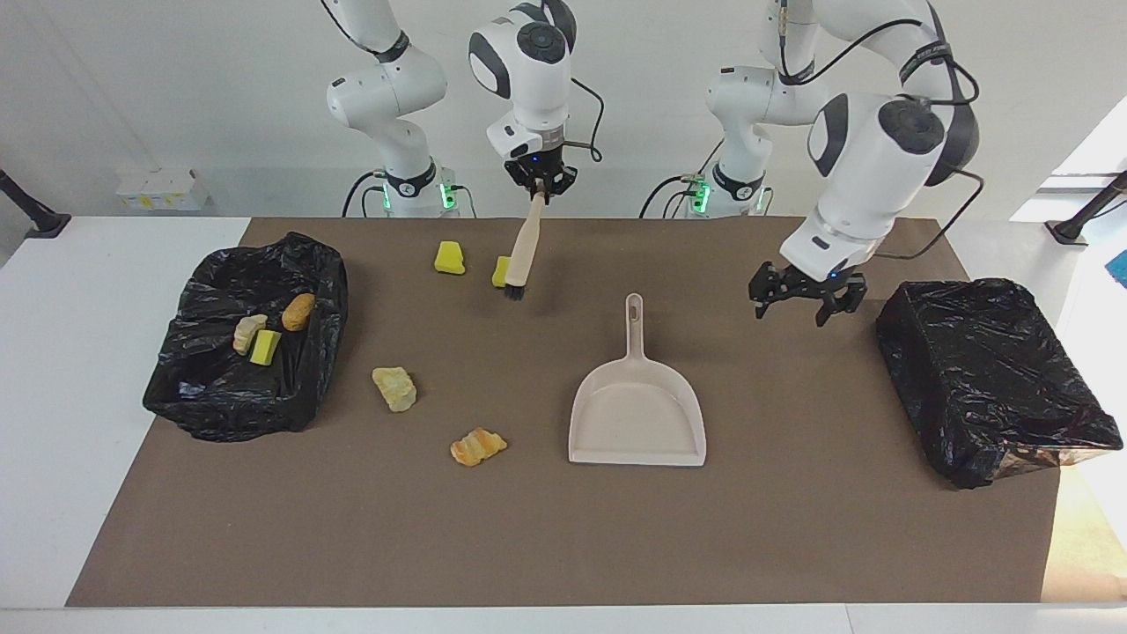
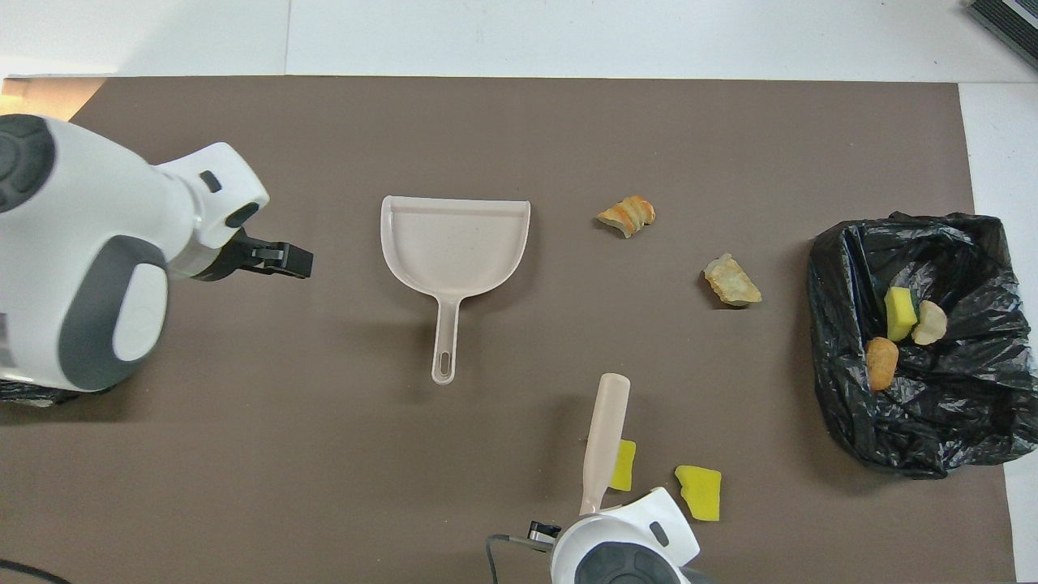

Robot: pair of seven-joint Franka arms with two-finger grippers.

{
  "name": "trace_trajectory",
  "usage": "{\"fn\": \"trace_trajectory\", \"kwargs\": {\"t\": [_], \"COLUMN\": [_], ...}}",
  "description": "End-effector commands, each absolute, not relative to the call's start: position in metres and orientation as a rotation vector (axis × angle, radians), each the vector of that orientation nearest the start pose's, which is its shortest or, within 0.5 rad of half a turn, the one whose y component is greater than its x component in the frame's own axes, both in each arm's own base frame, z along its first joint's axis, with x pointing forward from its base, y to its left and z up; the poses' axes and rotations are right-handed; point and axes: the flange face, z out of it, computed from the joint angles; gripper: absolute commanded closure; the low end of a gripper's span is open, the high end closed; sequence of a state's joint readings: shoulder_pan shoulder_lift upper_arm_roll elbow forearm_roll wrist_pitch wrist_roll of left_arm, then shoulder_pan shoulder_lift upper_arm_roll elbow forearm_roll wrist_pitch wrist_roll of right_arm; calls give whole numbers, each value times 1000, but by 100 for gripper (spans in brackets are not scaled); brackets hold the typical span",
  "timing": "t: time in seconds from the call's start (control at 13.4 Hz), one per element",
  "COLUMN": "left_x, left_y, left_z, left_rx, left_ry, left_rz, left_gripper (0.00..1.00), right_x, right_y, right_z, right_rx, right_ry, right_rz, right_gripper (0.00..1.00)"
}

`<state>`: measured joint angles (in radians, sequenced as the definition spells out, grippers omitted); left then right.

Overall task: Sweep and dump trash in bin
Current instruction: 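Grasp the brush with the right gripper while the left gripper grasps the dustpan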

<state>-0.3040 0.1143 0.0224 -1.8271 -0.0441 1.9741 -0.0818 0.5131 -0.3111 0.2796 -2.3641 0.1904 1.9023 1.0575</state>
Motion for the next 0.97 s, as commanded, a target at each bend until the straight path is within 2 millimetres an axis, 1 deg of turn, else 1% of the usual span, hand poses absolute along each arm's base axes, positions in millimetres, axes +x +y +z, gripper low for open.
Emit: {"fn": "trace_trajectory", "kwargs": {"t": [0.0, 0.07, 0.15, 0.22, 0.3, 0.45, 0.52, 0.6, 0.67, 0.74, 0.82, 0.89], "left_x": [569, 560, 551, 541, 526, 497, 484, 474, 465, 459, 458, 457], "left_y": [-227, -249, -262, -277, -296, -323, -327, -330, -334, -338, -338, -338], "left_z": [434, 423, 414, 403, 393, 372, 366, 365, 362, 364, 362, 362], "left_rx": [-3187, -3188, -3190, -3193, -3193, -3193, -3190, -3189, -3187, -3188, -3187, -3187], "left_ry": [211, 213, 223, 234, 222, 223, 229, 231, 228, 223, 215, 215], "left_rz": [-59, -64, -73, -83, -71, -61, -51, -43, -33, -33, -29, -27], "left_gripper": [0, 0, 0, 0, 0, 0, 0, 0, 0, 0, 7, 18], "right_x": [288, 285, 282, 274, 262, 266, 267, 263, 267, 273, 287, 305], "right_y": [313, 317, 322, 331, 342, 353, 363, 377, 382, 383, 382, 374], "right_z": [428, 427, 421, 406, 399, 363, 348, 335, 332, 329, 330, 326], "right_rx": [-3119, -3086, -3037, -2987, -2949, -2930, -2873, -2834, -2797, -2784, -2766, -2767], "right_ry": [820, 940, 1102, 1236, 1299, 1409, 1491, 1531, 1540, 1546, 1559, 1562], "right_rz": [288, 289, 283, 277, 259, 305, 308, 298, 286, 290, 298, 312], "right_gripper": [100, 100, 100, 100, 100, 100, 100, 100, 100, 100, 100, 100]}}
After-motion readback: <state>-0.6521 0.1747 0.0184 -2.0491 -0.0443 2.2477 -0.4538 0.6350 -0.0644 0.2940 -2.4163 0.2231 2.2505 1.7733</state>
